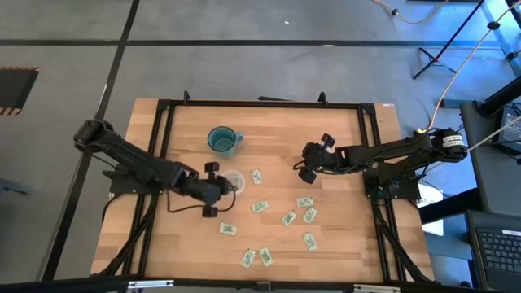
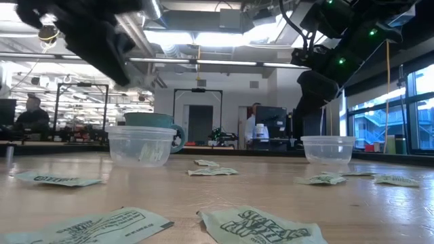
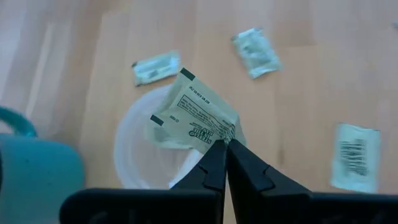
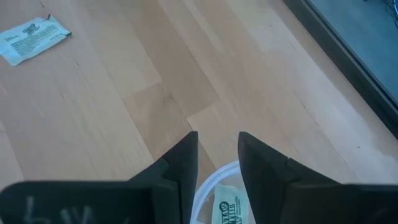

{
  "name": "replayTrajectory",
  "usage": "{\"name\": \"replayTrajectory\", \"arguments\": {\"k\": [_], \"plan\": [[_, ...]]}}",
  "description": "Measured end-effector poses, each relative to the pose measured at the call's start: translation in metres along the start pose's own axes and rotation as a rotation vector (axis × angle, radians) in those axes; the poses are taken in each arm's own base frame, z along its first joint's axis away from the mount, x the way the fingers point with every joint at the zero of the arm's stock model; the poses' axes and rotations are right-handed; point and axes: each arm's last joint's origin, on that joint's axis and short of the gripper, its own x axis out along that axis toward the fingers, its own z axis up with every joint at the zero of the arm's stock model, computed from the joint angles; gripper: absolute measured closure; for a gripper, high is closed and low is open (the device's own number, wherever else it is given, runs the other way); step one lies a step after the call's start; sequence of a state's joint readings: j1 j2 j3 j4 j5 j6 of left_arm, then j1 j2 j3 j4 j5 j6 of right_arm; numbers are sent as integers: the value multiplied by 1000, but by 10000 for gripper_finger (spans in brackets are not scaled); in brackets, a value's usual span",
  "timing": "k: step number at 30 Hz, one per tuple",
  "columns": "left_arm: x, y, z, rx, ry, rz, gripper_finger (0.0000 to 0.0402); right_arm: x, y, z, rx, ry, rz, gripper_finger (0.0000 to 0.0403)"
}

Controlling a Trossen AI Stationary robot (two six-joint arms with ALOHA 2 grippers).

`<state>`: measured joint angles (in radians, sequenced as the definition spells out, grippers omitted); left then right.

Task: Pick and place Stevia / Truvia into bins
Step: Put the white stevia packet into the left transparent container

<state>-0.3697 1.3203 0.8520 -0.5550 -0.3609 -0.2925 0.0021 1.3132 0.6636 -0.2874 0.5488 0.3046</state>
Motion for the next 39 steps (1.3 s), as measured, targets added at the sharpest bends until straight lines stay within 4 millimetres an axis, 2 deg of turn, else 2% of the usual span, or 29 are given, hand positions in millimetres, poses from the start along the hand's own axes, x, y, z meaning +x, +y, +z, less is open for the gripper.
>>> {"name": "replayTrajectory", "arguments": {"k": [5,11,17,30,34,39], "plan": [[20,16,1,-32,82,0,396,0,0,0,1,-2,0,285],[43,25,-1,-23,179,-41,394,0,0,0,1,-2,0,285],[54,28,-4,-30,221,-29,387,0,0,0,-1,-2,0,285],[51,29,-2,-30,208,-42,333,0,0,0,-8,-2,0,285],[39,25,3,13,174,-128,320,0,0,0,-24,-3,0,285],[13,14,20,106,53,-199,308,0,0,1,-22,-7,1,285]]}}
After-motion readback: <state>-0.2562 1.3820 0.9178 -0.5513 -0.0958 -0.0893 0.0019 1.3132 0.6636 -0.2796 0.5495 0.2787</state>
